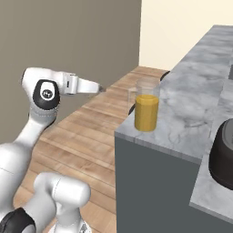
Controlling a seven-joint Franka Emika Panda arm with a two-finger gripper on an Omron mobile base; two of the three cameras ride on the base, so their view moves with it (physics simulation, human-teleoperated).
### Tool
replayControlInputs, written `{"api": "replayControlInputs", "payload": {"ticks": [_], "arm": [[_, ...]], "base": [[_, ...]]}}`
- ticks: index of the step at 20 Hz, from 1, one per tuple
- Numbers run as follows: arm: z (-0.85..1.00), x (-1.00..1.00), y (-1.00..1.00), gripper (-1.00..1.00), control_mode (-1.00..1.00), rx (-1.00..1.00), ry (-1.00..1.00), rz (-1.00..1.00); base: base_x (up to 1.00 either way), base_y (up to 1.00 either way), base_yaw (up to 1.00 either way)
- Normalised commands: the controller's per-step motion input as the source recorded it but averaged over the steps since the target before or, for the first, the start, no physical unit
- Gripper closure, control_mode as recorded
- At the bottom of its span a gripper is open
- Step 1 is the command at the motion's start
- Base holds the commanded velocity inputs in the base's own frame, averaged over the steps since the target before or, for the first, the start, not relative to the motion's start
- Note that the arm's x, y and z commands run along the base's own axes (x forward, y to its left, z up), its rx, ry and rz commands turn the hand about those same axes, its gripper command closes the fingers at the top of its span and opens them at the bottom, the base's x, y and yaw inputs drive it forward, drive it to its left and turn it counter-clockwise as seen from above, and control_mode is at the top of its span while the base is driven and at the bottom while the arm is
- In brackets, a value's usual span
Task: Place the pitcher and cup on the dining counter for serving.
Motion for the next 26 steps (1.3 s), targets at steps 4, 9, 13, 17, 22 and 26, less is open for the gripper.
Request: {"api": "replayControlInputs", "payload": {"ticks": [4,9,13,17,22,26], "arm": [[0.36,-0.58,0.94,-1.0,-1.0,0.26,0.0,0.07],[0.0,-0.99,0.25,-1.0,-1.0,0.59,-0.05,0.35],[-0.02,-1.0,0.01,-1.0,-1.0,0.54,0.05,0.45],[-0.1,-0.48,0.13,-1.0,-1.0,0.08,0.19,0.24],[-0.02,-0.09,0.1,-1.0,-1.0,0.0,0.01,0.01],[-0.1,-0.43,0.29,-1.0,1.0,0.0,0.02,0.04]], "base": [[0.0,0.0,0.0],[0.0,0.0,0.0],[0.0,0.0,0.0],[0.0,0.0,0.0],[0.0,0.0,0.0],[-0.5,0.27,0.04]]}}
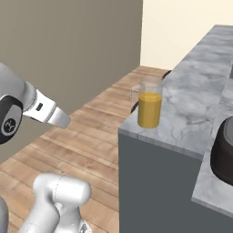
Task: Place the pitcher and cup on the dining counter for serving.
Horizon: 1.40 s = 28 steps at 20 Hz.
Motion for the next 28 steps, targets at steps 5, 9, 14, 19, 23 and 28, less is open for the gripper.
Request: {"api": "replayControlInputs", "payload": {"ticks": [5,9,14,19,23,28], "arm": [[0.0,0.0,0.0,-1.0,1.0,0.0,0.0,0.0],[0.0,0.0,0.0,-1.0,1.0,0.0,0.0,0.0],[0.0,0.0,0.0,-1.0,1.0,0.0,0.0,0.0],[0.0,0.0,0.0,-1.0,1.0,0.0,0.0,0.0],[0.0,0.0,0.0,-1.0,1.0,0.0,0.0,0.0],[0.0,0.0,0.0,-1.0,1.0,0.0,0.0,0.0]], "base": [[-1.0,-0.33,0.01],[-1.0,-1.0,-0.05],[-1.0,-1.0,-0.1],[-1.0,-1.0,-0.08],[-0.97,-1.0,-0.04],[-0.42,-1.0,-0.1]]}}
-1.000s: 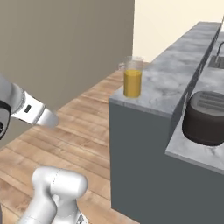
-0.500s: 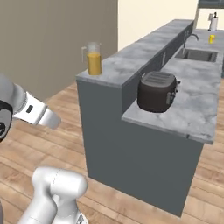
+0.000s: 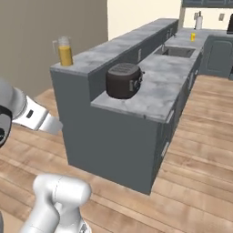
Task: Place the pitcher and cup on the dining counter for serving.
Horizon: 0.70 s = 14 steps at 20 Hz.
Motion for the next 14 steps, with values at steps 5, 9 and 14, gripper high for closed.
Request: {"api": "replayControlInputs", "payload": {"ticks": [5,9,14], "arm": [[0.0,0.0,0.0,-1.0,1.0,0.0,0.0,0.0],[0.0,0.0,0.0,-1.0,1.0,0.0,0.0,0.0],[0.0,0.0,0.0,-1.0,1.0,0.0,0.0,0.0]], "base": [[0.06,-1.0,-0.19],[0.33,-1.0,-0.1],[0.93,-1.0,-0.01]]}}
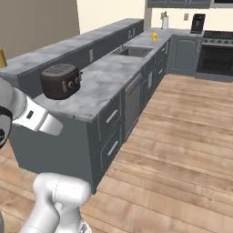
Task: Place the pitcher and cup on the dining counter for serving.
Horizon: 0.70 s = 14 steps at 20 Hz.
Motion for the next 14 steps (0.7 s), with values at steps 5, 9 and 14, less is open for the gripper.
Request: {"api": "replayControlInputs", "payload": {"ticks": [5,9,14], "arm": [[0.0,0.0,0.0,-1.0,1.0,0.0,0.0,0.0],[0.0,0.0,0.0,-1.0,1.0,0.0,0.0,0.0],[0.0,0.0,0.0,-1.0,1.0,0.0,0.0,0.0]], "base": [[1.0,-1.0,0.0],[1.0,-1.0,0.0],[1.0,-1.0,0.01]]}}
